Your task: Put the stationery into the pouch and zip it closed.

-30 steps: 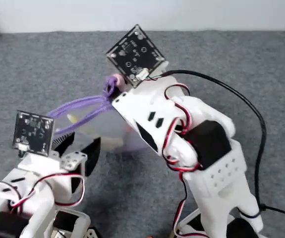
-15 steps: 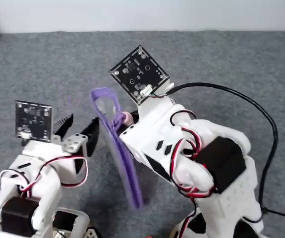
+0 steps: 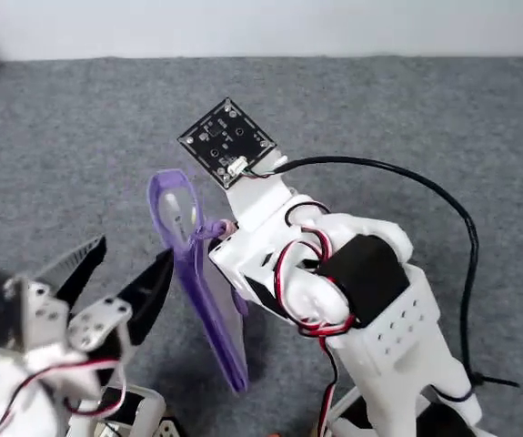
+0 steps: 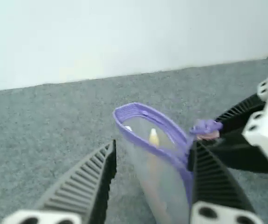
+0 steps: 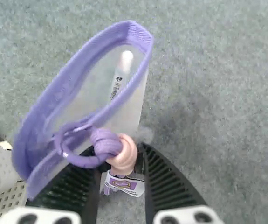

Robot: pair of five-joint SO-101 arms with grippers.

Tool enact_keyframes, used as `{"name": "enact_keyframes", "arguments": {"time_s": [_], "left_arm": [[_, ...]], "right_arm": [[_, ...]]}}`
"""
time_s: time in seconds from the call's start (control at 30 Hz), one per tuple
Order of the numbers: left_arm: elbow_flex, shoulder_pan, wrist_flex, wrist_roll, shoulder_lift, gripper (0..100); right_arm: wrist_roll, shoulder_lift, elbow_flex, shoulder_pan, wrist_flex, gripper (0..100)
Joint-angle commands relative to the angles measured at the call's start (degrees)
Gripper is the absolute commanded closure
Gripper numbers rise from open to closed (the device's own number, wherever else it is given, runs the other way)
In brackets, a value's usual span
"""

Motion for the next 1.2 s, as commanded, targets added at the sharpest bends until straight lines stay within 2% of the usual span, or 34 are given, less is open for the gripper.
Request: {"name": "enact_keyframes", "arguments": {"time_s": [0.0, 0.27, 0.37, 0.67, 0.9, 1.17], "left_arm": [[-5.05, 0.88, 2.81, -0.35, 0.09, 74], [1.63, 8.26, 2.73, -0.18, 0.44, 74], [5.23, 8.26, 2.46, 1.93, 0.35, 74], [14.99, 8.09, -5.54, 3.16, -0.09, 75], [15.25, 8.09, -5.63, 2.81, -0.09, 84], [15.52, 8.09, -5.71, 2.81, -0.09, 85]], "right_arm": [[-0.53, -0.66, -0.18, -0.31, -2.42, 99.1], [-0.62, -0.48, -0.09, -0.40, -4.97, 99.1], [-0.62, -0.75, -0.09, -0.40, -4.44, 99.1], [-1.76, -1.10, -0.26, -2.68, -2.68, 99.1], [-1.76, -1.19, -0.35, -2.68, -2.77, 99.1], [-1.41, -3.38, -0.18, -2.86, -2.68, 99.1]]}}
